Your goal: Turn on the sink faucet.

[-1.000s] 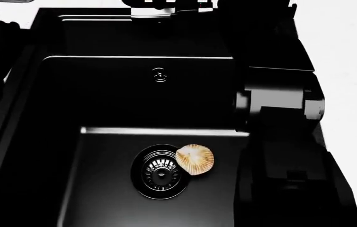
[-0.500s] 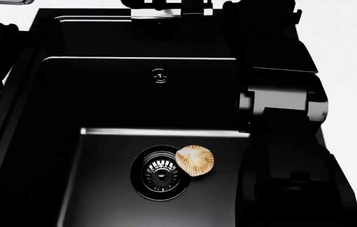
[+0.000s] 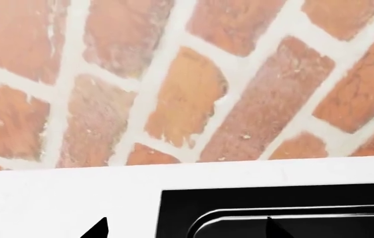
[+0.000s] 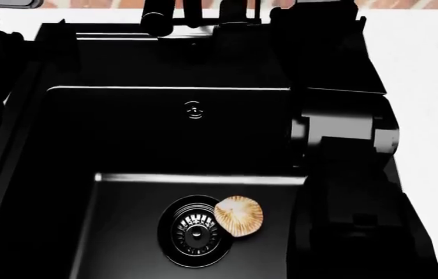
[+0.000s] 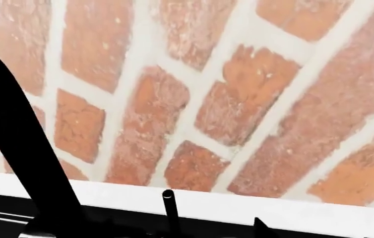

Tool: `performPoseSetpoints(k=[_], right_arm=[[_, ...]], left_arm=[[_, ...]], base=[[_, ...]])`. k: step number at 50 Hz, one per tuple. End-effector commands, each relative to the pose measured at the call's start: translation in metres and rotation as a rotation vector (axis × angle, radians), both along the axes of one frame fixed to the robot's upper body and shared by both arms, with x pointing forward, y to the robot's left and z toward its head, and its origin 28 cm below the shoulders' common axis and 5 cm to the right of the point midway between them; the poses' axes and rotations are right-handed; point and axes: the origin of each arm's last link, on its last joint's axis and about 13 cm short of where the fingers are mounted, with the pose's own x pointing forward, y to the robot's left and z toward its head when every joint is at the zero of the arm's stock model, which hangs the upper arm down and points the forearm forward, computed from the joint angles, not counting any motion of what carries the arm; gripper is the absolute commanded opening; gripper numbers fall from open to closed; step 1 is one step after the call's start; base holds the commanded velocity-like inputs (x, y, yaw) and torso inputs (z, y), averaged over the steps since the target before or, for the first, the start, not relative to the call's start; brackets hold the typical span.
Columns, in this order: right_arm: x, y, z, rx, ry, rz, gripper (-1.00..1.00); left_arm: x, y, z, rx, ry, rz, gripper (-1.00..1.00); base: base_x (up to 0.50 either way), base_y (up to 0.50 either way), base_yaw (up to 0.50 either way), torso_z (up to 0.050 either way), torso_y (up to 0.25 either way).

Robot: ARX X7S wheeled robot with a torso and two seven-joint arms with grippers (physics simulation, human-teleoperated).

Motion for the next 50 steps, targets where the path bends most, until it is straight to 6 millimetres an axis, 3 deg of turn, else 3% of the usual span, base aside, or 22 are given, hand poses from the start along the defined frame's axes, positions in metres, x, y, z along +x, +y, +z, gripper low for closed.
performPoseSetpoints(k=[1, 20, 50], right_arm=[[0.0, 0.0, -0.002, 0.006, -0.002, 0.004, 1.0], [0.001, -0.008, -0.003, 0.05, -0.063, -0.111, 1.0], [-0.001, -0.026, -0.012, 0.045, -0.012, -0.167, 1.0]], left_arm=[[0.0, -0.002, -0.001, -0.004, 0.001, -0.006, 1.0], [-0.001, -0.001, -0.006, -0.015, 0.015, -0.007, 1.0], [-0.001, 0.0, -0.011, -0.021, 0.016, 0.002, 1.0]], base=[[0.16, 0.0, 0.0, 0.0, 0.0], [0.04, 0.0, 0.0, 0.0, 0.0], [0.0, 0.0, 0.0, 0.0, 0.0]])
